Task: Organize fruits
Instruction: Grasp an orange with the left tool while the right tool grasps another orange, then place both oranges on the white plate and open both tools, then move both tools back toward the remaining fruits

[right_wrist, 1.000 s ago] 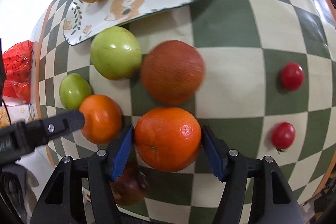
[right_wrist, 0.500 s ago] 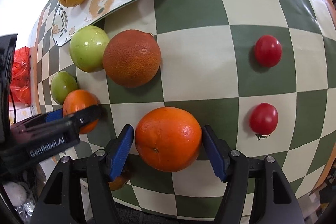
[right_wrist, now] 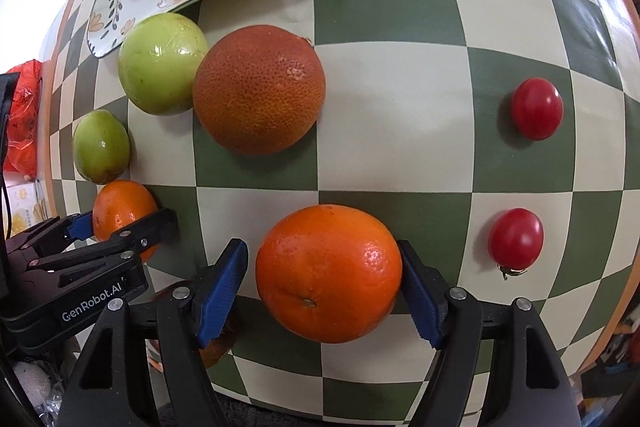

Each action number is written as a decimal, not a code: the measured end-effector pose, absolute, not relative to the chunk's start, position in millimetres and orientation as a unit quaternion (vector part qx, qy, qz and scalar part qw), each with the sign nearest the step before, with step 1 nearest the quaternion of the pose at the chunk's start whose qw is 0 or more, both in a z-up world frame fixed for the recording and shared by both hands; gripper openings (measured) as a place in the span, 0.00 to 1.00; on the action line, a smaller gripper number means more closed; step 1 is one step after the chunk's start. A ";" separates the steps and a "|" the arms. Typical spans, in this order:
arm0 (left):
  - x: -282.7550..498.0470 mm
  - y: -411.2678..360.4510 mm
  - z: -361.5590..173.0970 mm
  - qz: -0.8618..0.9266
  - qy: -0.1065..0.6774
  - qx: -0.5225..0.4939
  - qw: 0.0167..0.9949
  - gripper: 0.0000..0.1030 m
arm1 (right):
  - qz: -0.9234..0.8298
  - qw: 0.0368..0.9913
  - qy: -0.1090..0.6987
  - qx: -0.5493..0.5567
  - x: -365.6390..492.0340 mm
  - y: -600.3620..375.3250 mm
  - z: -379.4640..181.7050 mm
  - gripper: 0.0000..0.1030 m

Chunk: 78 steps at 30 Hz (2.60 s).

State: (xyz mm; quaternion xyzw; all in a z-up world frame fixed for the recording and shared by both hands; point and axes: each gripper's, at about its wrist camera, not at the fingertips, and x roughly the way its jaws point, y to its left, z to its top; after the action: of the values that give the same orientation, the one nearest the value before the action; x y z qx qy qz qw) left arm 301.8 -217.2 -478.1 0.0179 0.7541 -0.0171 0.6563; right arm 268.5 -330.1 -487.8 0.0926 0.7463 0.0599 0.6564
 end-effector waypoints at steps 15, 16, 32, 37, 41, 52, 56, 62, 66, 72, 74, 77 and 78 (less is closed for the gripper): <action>288.0 -205.9 -434.7 -0.038 0.740 -0.008 0.672 0.58 | 0.061 0.679 0.725 0.093 254.8 -321.7 -475.6 0.65; 289.1 -203.6 -426.3 -0.044 0.737 -0.016 0.674 0.58 | 0.065 0.681 0.723 0.099 254.5 -321.2 -470.4 0.65; 433.3 -157.1 -370.8 -0.034 0.703 -0.059 0.708 0.59 | 0.096 0.740 0.656 0.114 398.8 -313.8 -385.8 0.65; 464.7 -148.9 -406.4 -0.021 0.734 -0.057 0.676 0.59 | 0.086 0.725 0.680 0.072 439.7 -312.4 -406.5 0.65; 471.4 -142.6 -422.6 -0.014 0.744 -0.054 0.665 0.59 | 0.085 0.708 0.699 0.049 448.4 -313.7 -431.0 0.65; 471.8 -144.0 -433.9 -0.018 0.753 -0.059 0.655 0.60 | 0.074 0.700 0.709 0.023 459.3 -316.4 -446.2 0.80; 466.1 -145.6 -433.7 -0.021 0.749 -0.066 0.659 0.80 | 0.066 0.707 0.704 0.016 458.7 -316.7 -435.0 0.90; 449.2 -143.6 -420.1 -0.010 0.738 -0.053 0.672 0.88 | 0.048 0.711 0.701 0.024 447.5 -328.3 -421.9 0.93; 431.2 -142.2 -401.3 0.007 0.716 -0.033 0.697 0.88 | 0.039 0.726 0.686 0.025 432.9 -336.3 -400.7 0.93; 394.0 -139.4 -356.4 0.032 0.666 -0.023 0.745 0.88 | 0.026 0.756 0.653 0.021 410.1 -342.1 -360.0 0.93; 380.4 -138.3 -339.9 0.039 0.647 -0.020 0.761 0.88 | 0.023 0.767 0.640 0.018 400.6 -341.2 -347.4 0.93; 368.8 -133.5 -314.9 0.043 0.622 -0.020 0.781 0.88 | 0.019 0.780 0.625 0.018 386.8 -341.1 -331.1 0.93; 364.1 -132.8 -308.2 0.043 0.615 -0.019 0.787 0.88 | 0.018 0.784 0.620 0.018 382.5 -341.6 -325.9 0.93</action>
State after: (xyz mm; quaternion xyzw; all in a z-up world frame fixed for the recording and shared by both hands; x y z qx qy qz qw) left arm 364.1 -132.8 -308.2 -0.0187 0.6150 0.0427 0.7871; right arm 382.5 -341.6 -325.9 0.0176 0.6198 0.0180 0.7843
